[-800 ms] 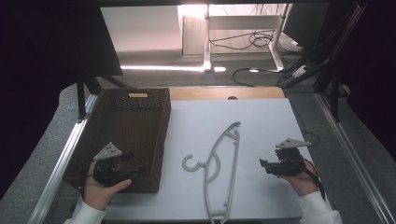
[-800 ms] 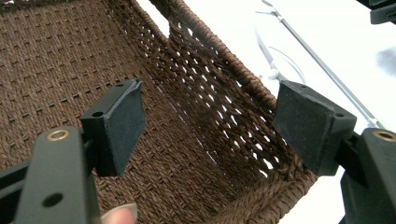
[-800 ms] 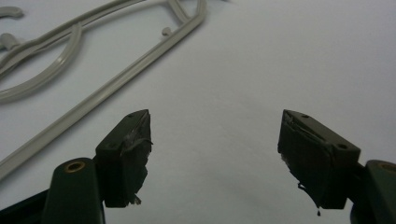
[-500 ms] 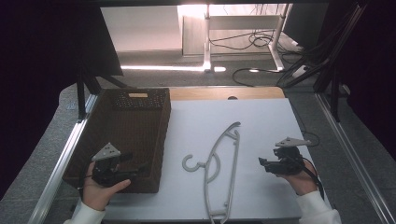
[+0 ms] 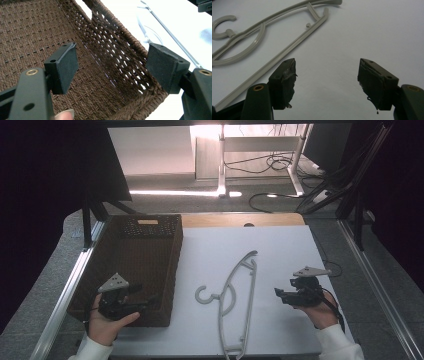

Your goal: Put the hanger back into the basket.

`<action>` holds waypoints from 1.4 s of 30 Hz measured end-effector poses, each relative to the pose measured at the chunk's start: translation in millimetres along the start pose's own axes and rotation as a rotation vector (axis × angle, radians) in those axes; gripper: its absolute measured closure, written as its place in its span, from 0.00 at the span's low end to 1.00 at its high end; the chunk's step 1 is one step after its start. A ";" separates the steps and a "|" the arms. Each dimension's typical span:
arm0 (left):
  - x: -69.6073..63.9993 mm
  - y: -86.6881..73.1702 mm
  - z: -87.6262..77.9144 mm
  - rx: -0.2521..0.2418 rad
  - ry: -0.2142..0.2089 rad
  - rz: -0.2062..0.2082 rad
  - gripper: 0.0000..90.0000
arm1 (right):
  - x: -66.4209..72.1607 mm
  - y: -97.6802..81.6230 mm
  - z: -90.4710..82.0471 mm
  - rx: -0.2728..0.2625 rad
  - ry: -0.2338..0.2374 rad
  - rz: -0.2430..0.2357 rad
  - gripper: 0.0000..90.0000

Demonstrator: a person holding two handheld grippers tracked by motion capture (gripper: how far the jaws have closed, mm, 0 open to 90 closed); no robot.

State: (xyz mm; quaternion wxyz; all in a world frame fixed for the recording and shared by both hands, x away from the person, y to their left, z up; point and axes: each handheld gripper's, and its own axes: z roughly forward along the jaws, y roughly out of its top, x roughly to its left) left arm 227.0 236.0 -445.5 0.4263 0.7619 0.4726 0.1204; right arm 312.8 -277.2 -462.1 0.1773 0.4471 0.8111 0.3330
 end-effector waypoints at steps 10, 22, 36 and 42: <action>-0.1 0.0 1.8 0.003 -0.001 -0.003 0.28 | 7.7 6.0 -0.4 0.014 0.031 0.020 0.38; -0.7 1.2 -0.6 -0.007 -0.002 -0.007 0.27 | 30.0 20.7 1.4 0.035 0.083 0.002 0.42; 0.5 1.6 -0.7 -0.006 -0.004 -0.013 0.27 | 63.2 43.9 36.6 0.119 0.132 -0.018 0.43; 0.7 1.8 -2.5 -0.013 -0.002 -0.016 0.27 | 73.6 53.2 54.3 0.157 0.146 -0.029 0.45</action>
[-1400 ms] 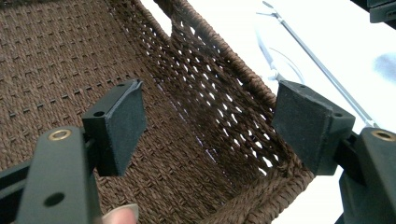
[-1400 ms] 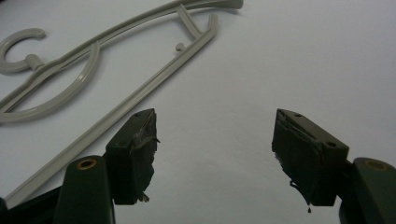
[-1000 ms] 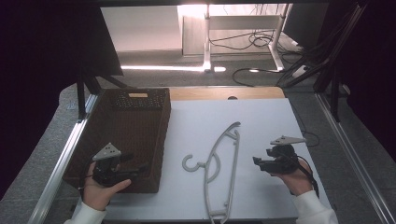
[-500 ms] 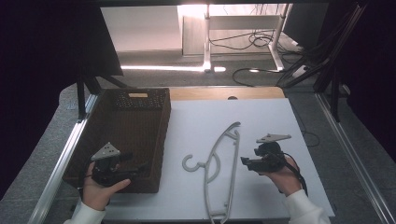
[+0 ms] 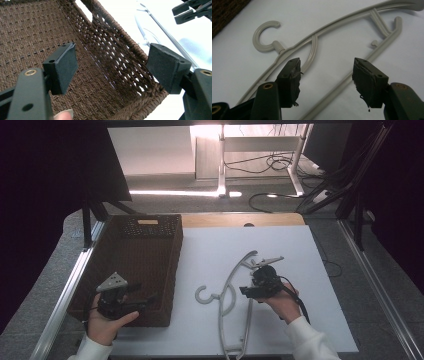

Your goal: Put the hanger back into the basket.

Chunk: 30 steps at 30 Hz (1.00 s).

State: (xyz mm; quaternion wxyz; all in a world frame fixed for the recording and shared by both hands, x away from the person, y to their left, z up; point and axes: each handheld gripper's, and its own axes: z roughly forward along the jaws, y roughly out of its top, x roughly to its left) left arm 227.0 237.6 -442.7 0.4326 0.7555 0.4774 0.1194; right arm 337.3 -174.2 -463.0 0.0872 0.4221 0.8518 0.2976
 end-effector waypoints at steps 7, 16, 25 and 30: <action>2.2 -0.2 -1.6 -0.003 0.008 -0.004 0.26 | 9.5 14.2 25.4 0.063 -0.019 -0.021 0.47; 4.3 0.0 -4.1 -0.010 0.005 -0.002 0.26 | 22.6 25.0 52.4 0.175 -0.032 -0.043 0.52; 4.6 -0.2 -4.8 -0.010 0.006 -0.004 0.26 | 27.7 28.3 65.3 0.219 -0.086 -0.063 0.64; 5.4 -0.4 -4.8 -0.010 0.009 -0.007 0.26 | 27.8 28.1 70.8 0.232 -0.093 -0.056 0.70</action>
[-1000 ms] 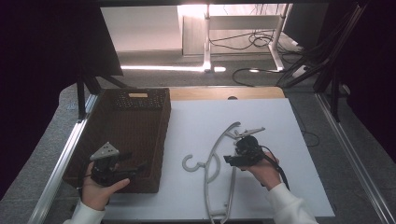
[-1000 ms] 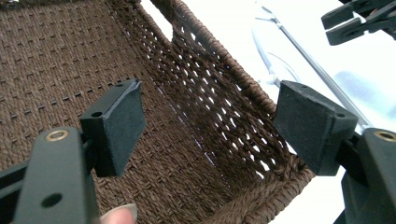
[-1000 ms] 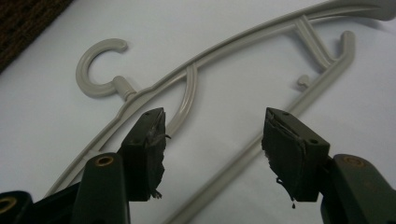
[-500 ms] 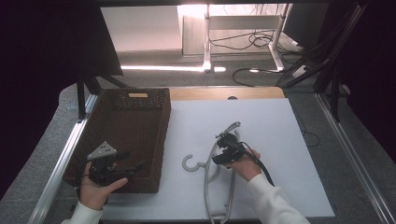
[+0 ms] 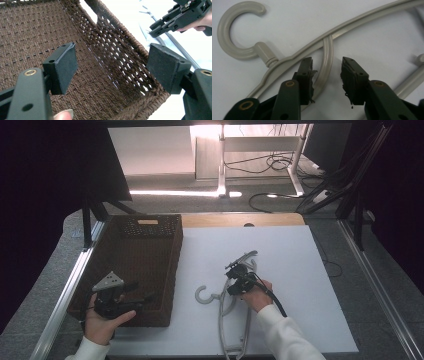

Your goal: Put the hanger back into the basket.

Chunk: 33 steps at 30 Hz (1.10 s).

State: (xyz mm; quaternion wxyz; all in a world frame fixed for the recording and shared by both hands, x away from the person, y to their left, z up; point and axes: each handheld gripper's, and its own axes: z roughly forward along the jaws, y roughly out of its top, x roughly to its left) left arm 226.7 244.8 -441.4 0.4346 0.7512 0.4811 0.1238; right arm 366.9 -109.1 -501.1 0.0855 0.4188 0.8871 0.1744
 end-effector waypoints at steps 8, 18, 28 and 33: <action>0.1 0.1 0.4 0.002 0.002 0.000 0.26 | 4.6 2.7 2.7 0.001 -0.035 0.011 0.85; 1.0 -0.1 -0.5 -0.002 0.006 -0.003 0.26 | 0.5 3.0 2.4 -0.004 -0.019 0.040 0.90; 2.7 -0.6 -0.1 0.001 0.009 -0.003 0.26 | -6.6 -1.0 -5.6 -0.058 0.038 0.045 0.90; 1.8 -0.6 0.3 0.003 0.012 -0.005 0.27 | -9.7 -2.5 -13.8 -0.101 0.039 0.023 0.90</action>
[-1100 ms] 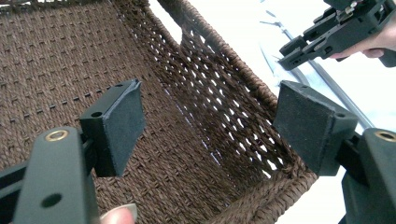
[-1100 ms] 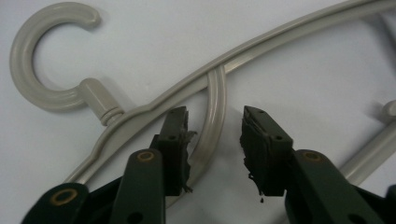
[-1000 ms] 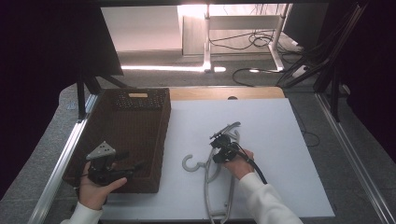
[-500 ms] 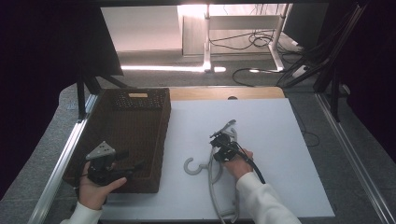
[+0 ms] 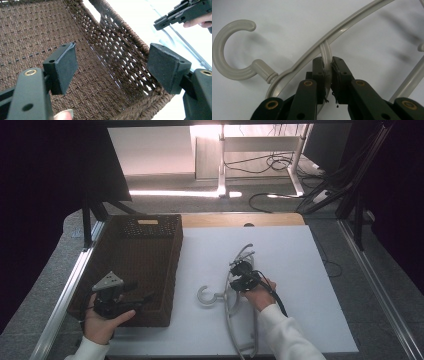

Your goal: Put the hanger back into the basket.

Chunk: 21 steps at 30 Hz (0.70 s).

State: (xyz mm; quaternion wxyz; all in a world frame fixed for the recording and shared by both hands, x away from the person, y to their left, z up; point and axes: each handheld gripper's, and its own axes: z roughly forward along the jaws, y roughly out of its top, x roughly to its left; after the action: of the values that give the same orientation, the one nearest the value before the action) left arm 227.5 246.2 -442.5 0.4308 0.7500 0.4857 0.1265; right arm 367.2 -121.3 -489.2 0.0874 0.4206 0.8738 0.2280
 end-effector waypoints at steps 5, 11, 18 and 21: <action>0.0 0.2 -1.1 -0.004 0.003 0.000 0.27 | -4.9 -1.5 -13.2 -0.078 0.012 0.007 0.90; 0.0 0.6 -0.7 -0.004 0.005 -0.002 0.26 | -13.3 -1.8 -36.7 -0.185 0.061 0.043 0.90; -2.0 1.2 -1.4 -0.007 0.003 -0.001 0.26 | -26.0 -1.8 -67.6 -0.303 0.113 0.093 0.92; -3.6 2.2 -1.3 -0.012 -0.009 -0.005 0.26 | -29.3 -2.8 -74.2 -0.335 0.134 0.117 0.93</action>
State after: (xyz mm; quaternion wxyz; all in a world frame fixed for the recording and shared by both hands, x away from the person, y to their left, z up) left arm 226.3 243.5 -439.2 0.4377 0.7468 0.4849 0.1251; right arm 358.3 -169.6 -426.3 0.0843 0.4343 0.8014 0.4026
